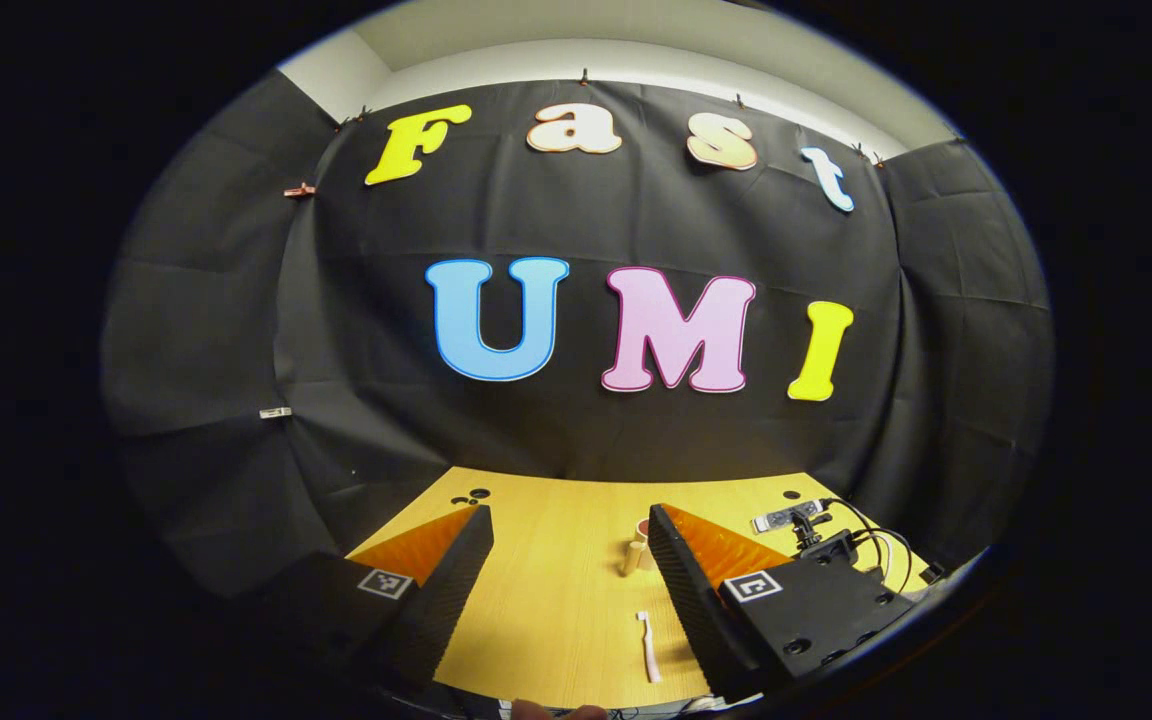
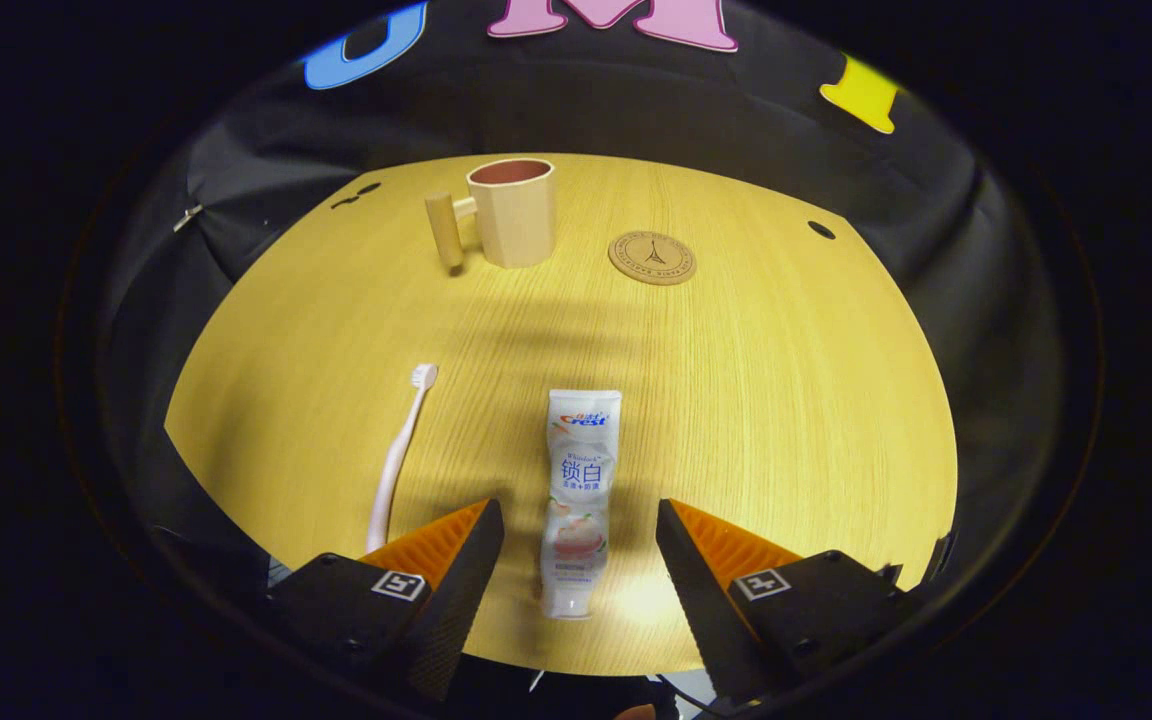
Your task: Put the toothbrush and toothpaste on the desktop into the cup, then pick up the cup and place it on the coaster on the desktop.
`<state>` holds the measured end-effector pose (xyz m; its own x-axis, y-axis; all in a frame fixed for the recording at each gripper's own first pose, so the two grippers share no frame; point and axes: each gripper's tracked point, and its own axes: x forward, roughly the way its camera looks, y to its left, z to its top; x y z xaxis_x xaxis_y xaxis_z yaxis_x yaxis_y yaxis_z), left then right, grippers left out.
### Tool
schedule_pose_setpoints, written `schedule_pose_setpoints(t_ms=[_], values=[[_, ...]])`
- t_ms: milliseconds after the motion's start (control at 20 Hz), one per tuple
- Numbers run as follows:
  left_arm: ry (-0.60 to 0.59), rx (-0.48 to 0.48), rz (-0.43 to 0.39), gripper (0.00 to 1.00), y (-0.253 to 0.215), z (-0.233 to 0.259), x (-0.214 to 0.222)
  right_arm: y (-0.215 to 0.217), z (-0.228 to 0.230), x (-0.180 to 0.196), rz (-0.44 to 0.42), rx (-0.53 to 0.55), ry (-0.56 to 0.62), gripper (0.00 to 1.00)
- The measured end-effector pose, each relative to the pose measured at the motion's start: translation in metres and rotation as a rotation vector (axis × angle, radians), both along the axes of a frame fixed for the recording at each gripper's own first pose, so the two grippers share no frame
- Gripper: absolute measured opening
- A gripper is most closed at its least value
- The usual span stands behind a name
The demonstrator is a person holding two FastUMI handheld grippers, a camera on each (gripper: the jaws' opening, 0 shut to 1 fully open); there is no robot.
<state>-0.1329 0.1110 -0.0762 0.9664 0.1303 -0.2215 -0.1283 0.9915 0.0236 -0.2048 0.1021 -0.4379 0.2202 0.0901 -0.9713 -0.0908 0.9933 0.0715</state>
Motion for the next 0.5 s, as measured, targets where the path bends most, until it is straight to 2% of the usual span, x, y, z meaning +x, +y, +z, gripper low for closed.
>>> schedule_pose_setpoints(t_ms=[250,350,400,500], values=[[0.006,-0.011,0.041,0.97,0.011,-0.004,-0.006,0.002,-0.026,-0.004,0.03,-0.033,0.081,0.88],[0.007,-0.016,0.058,0.97,0.015,-0.005,-0.005,0.001,-0.03,-0.005,0.018,-0.035,0.1,0.8],[0.007,-0.02,0.065,0.97,0.016,-0.006,-0.005,0.001,-0.031,-0.006,0.014,-0.03,0.109,0.71],[0.009,-0.027,0.074,0.97,0.016,-0.008,-0.006,0.002,-0.032,-0.004,-0.009,-0.012,0.122,0.68]])
